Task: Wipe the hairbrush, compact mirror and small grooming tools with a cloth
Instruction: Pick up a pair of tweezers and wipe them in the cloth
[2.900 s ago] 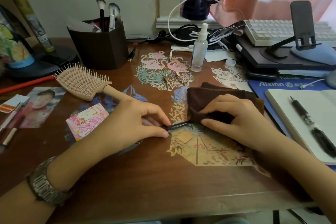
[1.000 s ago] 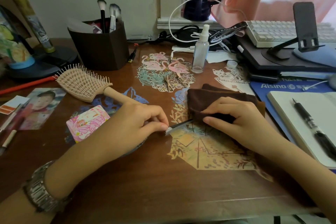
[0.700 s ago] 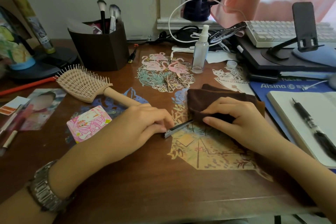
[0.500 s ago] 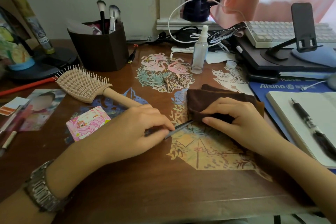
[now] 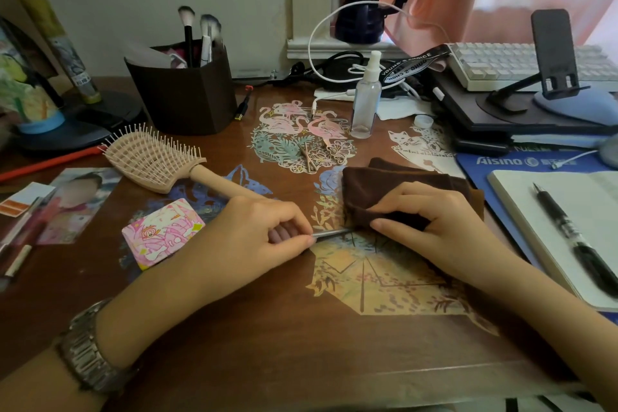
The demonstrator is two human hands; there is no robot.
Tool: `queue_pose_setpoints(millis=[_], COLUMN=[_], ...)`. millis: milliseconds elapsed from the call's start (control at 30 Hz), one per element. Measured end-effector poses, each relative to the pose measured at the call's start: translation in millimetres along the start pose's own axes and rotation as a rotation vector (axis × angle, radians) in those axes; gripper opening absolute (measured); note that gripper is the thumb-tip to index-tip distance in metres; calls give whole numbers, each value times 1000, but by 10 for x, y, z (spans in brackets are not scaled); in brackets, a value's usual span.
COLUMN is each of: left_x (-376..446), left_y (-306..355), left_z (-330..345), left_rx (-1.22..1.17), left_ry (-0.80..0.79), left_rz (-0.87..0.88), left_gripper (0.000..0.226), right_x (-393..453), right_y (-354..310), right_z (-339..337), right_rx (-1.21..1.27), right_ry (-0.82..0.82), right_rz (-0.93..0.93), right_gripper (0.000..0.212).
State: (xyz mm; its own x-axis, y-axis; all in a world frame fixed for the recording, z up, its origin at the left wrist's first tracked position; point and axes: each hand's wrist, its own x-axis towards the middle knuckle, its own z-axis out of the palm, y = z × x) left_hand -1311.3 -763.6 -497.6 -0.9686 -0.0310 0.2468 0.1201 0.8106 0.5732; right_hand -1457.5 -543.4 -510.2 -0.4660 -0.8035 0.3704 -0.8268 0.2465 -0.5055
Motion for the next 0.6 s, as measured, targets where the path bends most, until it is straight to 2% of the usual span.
queue_pose_setpoints(millis=[233, 600], left_x=[-3, 164], left_y=[12, 93], left_z=[32, 205], left_rx=[-10, -122], left_ry=[28, 74], left_rz=[7, -28], left_gripper=[17, 20], right_x=[0, 10], right_y=[-22, -36], right_z=[28, 54], right_rx=[-110, -87], right_ry=[-51, -5], right_rz=[-52, -94], right_gripper=[35, 34])
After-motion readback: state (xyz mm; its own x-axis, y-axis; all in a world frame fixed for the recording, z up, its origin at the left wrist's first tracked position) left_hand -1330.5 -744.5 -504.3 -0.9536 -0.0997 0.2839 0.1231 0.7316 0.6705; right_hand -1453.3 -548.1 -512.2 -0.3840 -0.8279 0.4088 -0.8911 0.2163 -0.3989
